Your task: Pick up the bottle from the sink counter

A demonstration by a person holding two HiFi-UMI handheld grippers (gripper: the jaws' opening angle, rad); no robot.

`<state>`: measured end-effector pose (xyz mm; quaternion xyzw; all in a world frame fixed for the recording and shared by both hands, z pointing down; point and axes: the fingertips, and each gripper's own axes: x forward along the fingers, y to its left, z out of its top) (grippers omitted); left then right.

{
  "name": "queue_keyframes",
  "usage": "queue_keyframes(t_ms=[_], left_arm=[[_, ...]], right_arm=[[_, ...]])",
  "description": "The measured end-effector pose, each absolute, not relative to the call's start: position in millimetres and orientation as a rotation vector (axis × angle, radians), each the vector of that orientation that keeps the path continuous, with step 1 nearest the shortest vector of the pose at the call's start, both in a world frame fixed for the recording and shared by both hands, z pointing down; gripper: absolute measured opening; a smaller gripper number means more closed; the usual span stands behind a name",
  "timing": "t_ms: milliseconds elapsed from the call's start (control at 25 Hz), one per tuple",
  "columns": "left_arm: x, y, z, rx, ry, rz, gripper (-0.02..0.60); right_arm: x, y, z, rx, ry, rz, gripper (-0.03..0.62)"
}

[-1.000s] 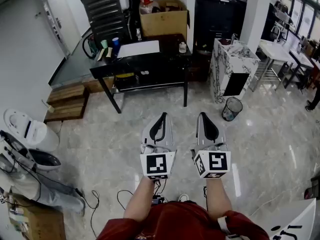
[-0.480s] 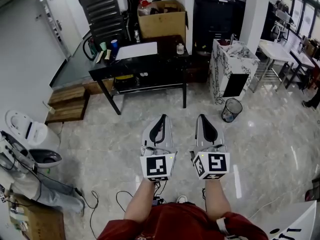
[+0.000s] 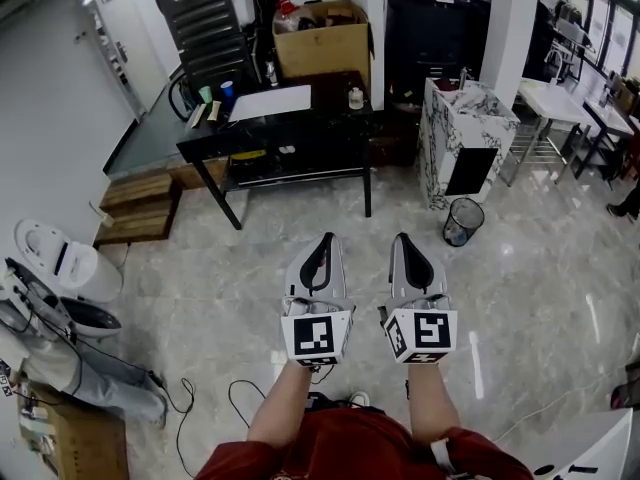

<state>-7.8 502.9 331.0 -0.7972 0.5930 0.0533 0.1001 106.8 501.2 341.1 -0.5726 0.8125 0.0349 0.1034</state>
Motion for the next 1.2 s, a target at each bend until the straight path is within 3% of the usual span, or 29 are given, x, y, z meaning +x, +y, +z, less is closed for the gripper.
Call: queue_keyframes(t_ms=[480, 1200], left_arm=[[6.8, 489.7, 326.6, -2.365, 1.73, 0.158, 0.002], [-52.5, 370.3, 327.9, -2.393, 1.699, 0.203, 0.002]], right_arm=[[113.8, 484.4, 342.7, -1.699, 2.415, 0.102, 0.0], [53.0, 371.4, 342.8, -1.73, 2.427, 0.155, 0.0]])
